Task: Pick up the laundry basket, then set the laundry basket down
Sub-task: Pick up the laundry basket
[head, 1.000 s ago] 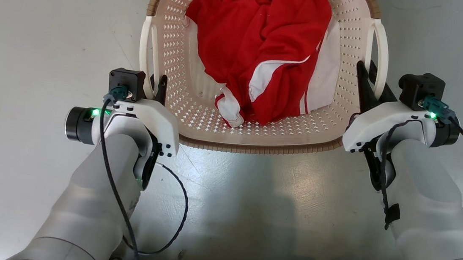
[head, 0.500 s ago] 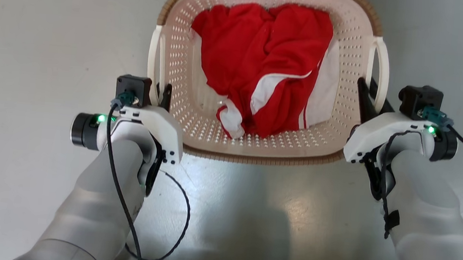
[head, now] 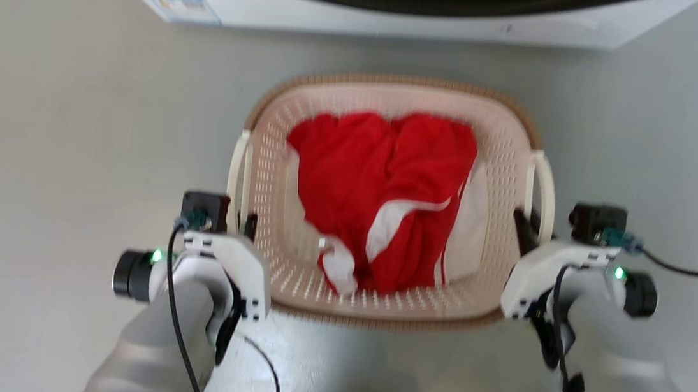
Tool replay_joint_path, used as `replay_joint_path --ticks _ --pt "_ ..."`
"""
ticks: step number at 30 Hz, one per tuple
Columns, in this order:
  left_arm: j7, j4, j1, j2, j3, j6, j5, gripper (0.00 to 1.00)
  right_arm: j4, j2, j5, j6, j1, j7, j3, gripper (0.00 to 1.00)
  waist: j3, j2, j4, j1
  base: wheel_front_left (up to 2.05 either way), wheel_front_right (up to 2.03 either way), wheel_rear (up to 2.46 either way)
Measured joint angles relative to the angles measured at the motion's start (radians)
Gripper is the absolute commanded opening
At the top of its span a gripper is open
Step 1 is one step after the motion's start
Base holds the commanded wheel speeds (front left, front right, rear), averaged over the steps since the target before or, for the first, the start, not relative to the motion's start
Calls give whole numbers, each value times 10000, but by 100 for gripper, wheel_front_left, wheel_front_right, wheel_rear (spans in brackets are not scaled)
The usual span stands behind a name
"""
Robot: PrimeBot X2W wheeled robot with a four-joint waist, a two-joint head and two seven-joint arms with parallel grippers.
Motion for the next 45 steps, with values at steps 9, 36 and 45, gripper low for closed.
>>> replay_joint_path --ticks 9,36,45 --pt "500 244 1108 10 -897 -2 -880 0 236 31 1496 0 1288 502 1264 0 -1702 0 -53 0 0 0 0" --pt "1317 623 3833 109 -2286 113 -2188 0 46 52 4125 -4 3990 1570 4232 0 -5727 0 -26 0 0 0 0" --pt "1406 721 4145 136 -2539 113 -2522 0 52 50 4782 -6 4170 1745 4972 0 -6287 0 -53 -1 0 0 0"
